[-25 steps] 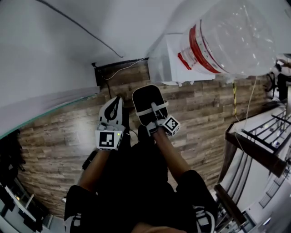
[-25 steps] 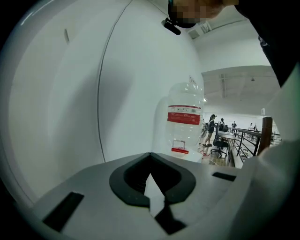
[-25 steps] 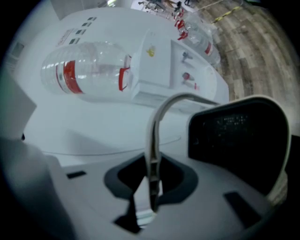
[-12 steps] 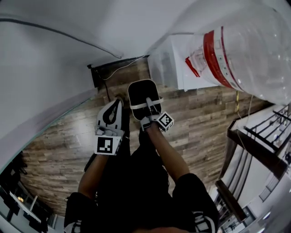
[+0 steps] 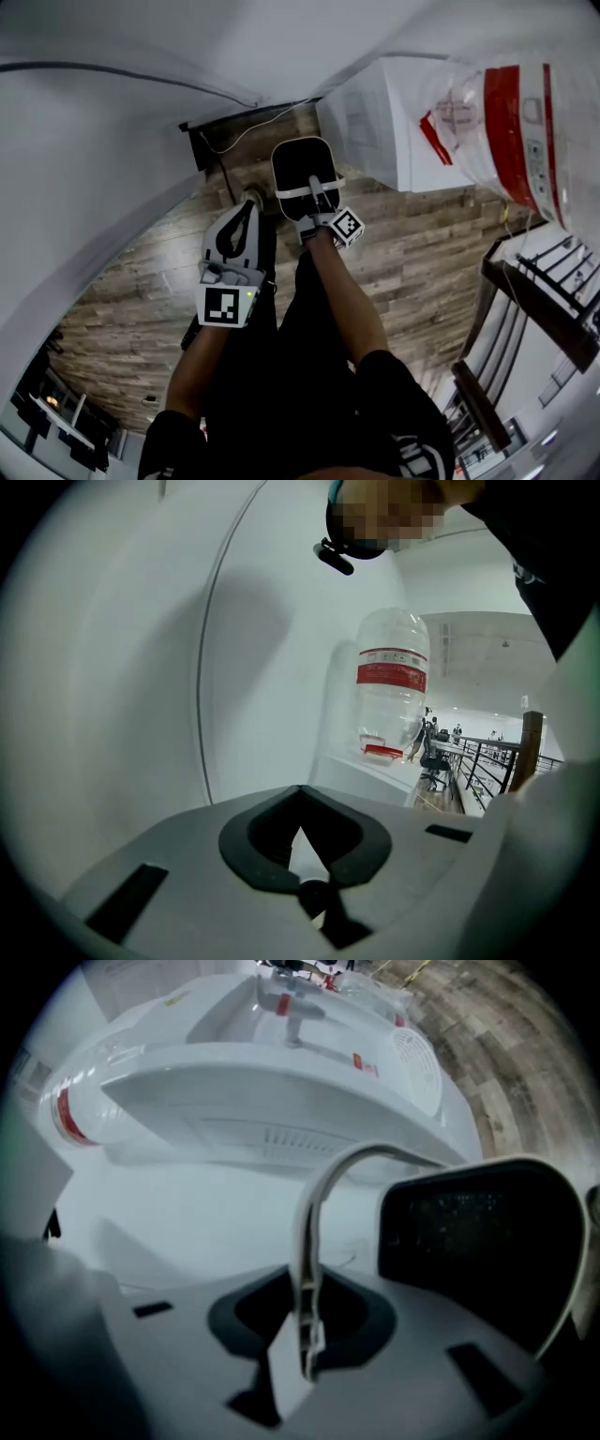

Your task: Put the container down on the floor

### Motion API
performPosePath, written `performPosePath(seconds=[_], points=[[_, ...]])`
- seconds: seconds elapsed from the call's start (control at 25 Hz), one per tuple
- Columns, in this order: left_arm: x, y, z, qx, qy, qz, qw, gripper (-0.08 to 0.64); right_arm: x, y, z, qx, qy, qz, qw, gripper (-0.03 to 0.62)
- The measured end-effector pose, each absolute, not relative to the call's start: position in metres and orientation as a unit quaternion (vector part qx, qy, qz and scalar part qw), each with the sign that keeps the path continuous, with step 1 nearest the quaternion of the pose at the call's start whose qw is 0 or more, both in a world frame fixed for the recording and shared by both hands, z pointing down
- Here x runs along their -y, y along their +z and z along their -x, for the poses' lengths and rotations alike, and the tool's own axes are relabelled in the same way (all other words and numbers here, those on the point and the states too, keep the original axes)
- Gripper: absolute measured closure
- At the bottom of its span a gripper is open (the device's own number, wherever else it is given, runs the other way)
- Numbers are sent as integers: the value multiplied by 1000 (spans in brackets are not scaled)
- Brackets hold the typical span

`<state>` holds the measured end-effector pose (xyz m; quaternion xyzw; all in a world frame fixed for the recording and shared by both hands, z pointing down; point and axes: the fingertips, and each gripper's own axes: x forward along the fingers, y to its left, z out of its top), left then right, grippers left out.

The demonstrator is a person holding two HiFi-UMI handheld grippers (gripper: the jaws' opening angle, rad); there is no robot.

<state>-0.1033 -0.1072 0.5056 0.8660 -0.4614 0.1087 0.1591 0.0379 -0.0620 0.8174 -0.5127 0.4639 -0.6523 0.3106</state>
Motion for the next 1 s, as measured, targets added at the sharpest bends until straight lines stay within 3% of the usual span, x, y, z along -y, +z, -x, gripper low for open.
performPosePath(seconds=[1.0], points=[[160, 632, 109, 444, 132, -871, 165, 529, 155, 977, -42, -468, -627, 527, 333, 508]])
